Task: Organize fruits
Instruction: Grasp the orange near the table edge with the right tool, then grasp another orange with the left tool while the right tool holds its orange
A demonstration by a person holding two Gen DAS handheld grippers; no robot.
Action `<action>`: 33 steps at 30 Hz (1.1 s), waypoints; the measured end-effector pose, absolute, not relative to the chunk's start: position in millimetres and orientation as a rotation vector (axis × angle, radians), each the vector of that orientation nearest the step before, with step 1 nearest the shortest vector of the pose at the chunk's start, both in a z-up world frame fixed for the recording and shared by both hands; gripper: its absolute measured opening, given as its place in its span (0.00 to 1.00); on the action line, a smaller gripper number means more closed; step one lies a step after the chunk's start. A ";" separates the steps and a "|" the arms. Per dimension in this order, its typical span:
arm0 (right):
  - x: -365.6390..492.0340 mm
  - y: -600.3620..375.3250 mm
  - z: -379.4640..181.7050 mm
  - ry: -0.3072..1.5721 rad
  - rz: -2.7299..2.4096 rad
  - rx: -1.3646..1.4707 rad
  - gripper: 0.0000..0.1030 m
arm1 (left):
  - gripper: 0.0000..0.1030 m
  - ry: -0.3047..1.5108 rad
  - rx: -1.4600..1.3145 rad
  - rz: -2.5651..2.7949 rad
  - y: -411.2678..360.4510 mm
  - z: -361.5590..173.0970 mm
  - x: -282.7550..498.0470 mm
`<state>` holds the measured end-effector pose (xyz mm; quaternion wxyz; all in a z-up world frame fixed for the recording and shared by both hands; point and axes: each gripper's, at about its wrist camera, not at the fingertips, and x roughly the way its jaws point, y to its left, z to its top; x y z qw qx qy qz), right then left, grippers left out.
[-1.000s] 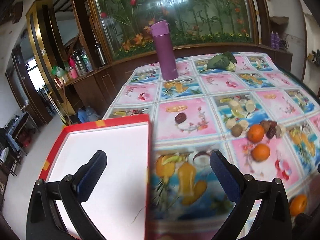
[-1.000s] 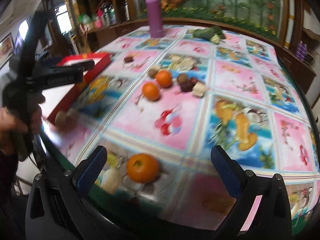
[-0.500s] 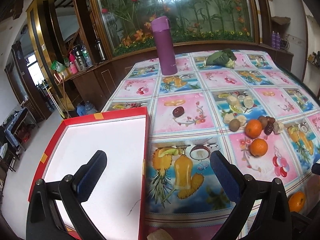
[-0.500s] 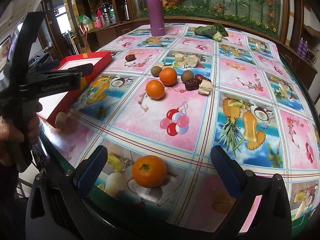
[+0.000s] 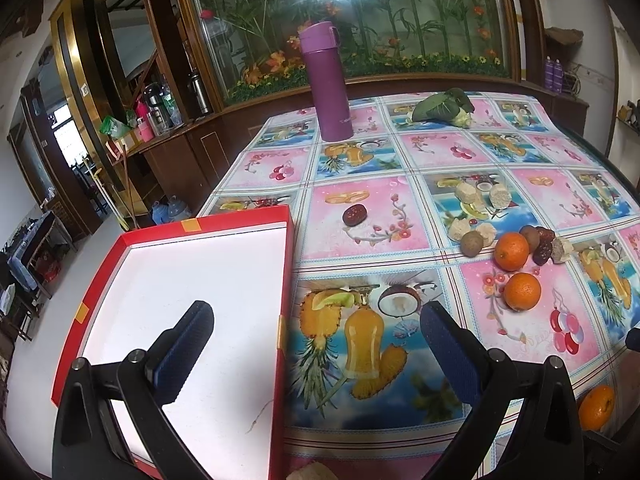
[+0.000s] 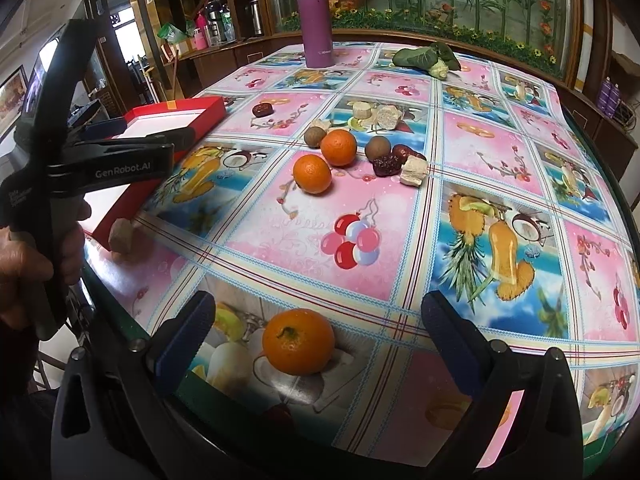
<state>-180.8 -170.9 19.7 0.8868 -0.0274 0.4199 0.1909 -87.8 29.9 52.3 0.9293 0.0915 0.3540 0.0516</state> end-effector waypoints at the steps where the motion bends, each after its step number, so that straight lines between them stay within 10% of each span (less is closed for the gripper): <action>1: -181.3 -172.3 18.9 0.874 0.399 -0.053 1.00 | 0.99 0.728 0.187 0.104 28.7 52.2 -87.4; 16: -186.5 -177.1 7.0 0.887 0.464 0.002 0.36 | 0.99 0.803 0.188 -0.068 -11.0 49.6 -83.3; 29: -187.2 -213.6 6.2 0.876 0.413 0.092 0.36 | 0.99 0.911 0.184 -0.211 -60.4 33.2 -55.7; 33: -187.5 -220.7 5.3 0.878 0.414 0.115 0.36 | 0.83 0.953 0.201 -0.217 -66.2 21.2 -47.6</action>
